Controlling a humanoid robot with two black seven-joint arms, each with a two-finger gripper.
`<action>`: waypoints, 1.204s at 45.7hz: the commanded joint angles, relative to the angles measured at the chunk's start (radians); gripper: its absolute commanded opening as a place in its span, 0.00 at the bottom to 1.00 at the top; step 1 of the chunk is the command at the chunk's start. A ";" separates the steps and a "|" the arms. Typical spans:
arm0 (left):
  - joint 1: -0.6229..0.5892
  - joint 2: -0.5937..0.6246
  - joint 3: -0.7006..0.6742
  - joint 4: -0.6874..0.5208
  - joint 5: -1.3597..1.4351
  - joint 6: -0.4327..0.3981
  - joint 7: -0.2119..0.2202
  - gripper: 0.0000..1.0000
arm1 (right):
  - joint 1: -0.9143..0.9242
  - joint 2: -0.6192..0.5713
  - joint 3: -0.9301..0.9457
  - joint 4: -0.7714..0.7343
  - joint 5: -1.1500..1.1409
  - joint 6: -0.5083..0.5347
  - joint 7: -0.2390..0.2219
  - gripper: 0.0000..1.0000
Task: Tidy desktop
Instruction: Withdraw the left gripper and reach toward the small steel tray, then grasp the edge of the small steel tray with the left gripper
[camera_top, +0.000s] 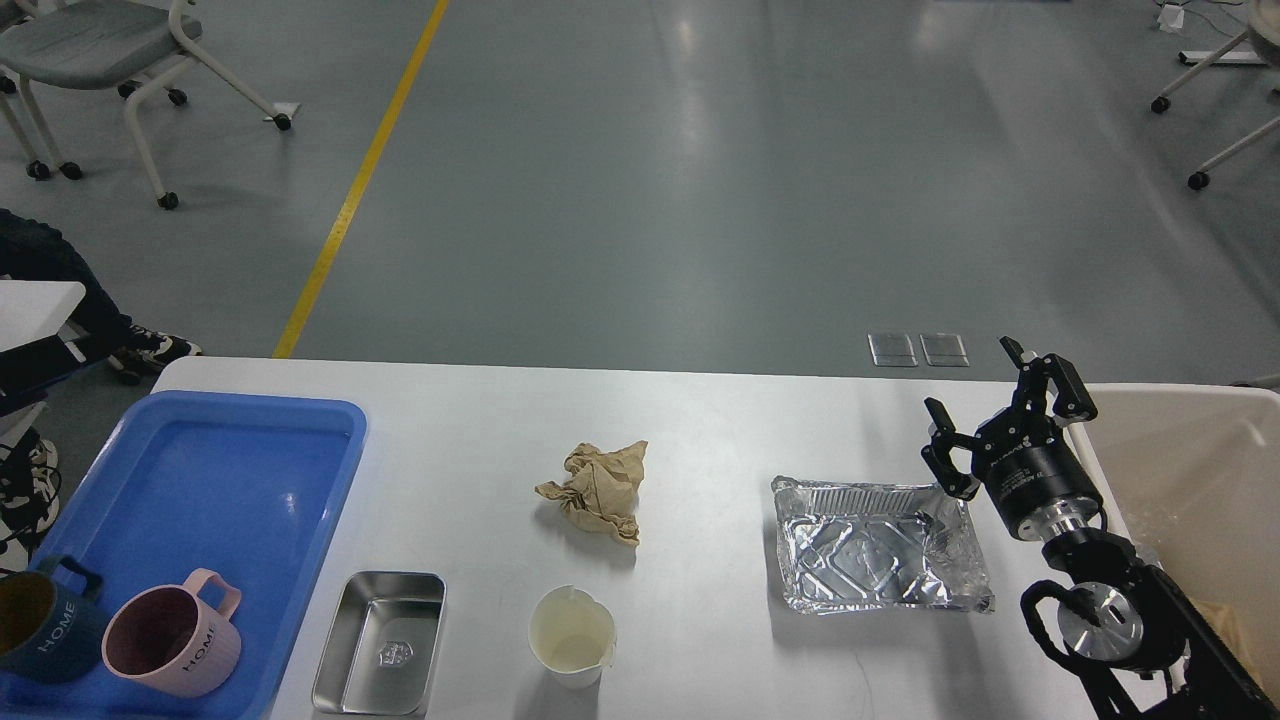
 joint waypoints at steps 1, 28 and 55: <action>-0.001 -0.095 0.006 0.012 0.004 -0.034 0.035 0.82 | 0.000 0.000 -0.006 0.000 0.000 -0.002 0.000 1.00; -0.028 -0.353 0.161 0.082 0.104 -0.129 0.091 0.82 | 0.000 0.000 -0.007 -0.002 -0.002 0.000 0.002 1.00; -0.193 -0.536 0.411 0.175 0.185 -0.130 0.106 0.82 | 0.000 -0.005 -0.007 -0.003 -0.002 0.000 0.002 1.00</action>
